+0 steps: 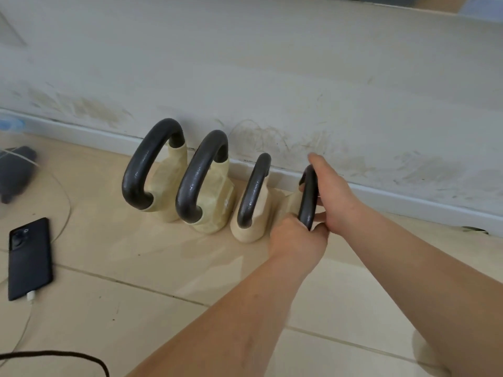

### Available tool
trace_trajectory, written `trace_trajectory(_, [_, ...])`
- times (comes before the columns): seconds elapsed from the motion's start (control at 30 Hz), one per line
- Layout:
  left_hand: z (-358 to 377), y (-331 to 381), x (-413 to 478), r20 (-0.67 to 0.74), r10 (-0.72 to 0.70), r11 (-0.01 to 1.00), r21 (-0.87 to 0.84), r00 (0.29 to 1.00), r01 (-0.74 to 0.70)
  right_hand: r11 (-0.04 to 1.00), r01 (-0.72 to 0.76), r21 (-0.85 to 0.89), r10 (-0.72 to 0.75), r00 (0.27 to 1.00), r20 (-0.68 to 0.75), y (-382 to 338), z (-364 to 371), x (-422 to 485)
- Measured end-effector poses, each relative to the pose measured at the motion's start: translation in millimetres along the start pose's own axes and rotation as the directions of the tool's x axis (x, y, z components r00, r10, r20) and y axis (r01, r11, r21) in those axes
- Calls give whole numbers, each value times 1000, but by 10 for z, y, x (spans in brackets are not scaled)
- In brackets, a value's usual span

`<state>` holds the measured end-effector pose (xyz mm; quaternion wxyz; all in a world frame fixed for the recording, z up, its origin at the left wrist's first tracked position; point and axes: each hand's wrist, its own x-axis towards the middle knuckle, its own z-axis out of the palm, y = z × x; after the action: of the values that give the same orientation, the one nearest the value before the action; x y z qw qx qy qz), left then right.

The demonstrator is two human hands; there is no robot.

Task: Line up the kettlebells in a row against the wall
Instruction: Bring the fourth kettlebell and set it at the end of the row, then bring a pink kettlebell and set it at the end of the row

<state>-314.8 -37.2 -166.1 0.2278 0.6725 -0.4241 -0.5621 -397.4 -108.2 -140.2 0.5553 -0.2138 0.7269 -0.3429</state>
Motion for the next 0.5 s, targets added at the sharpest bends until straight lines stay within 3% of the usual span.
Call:
trace_trajectory(0.07, [34, -123, -8, -80, -35, 996, -81, 996, 28, 998, -8, 54, 9, 1000, -29, 116, -129, -17])
trace_trajectory(0.17, [170, -352, -75, -135, -198, 969, -173, 971, 174, 997, -14, -73, 9, 998, -64, 377, -485, -158])
trace_trajectory(0.23, [277, -383, -238, -46, -281, 948, -168, 959, 270, 989, -32, -143, 24, 998, -60, 583, -772, -268])
trace_trajectory(0.3, [427, -345, -435, 107, -282, 957, -41, 953, 288, 980, -44, -194, 30, 997, -73, 776, -1120, -401])
trace_trajectory(0.4, [729, -244, -672, 328, -160, 966, 245, 931, 80, 973, -78, -216, 43, 986, -162, 1107, -1716, -593])
trace_trajectory(0.5, [1126, -112, -903, 456, -77, 930, 354, 887, -101, 982, -44, -186, -31, 924, -381, 1540, -2408, -821])
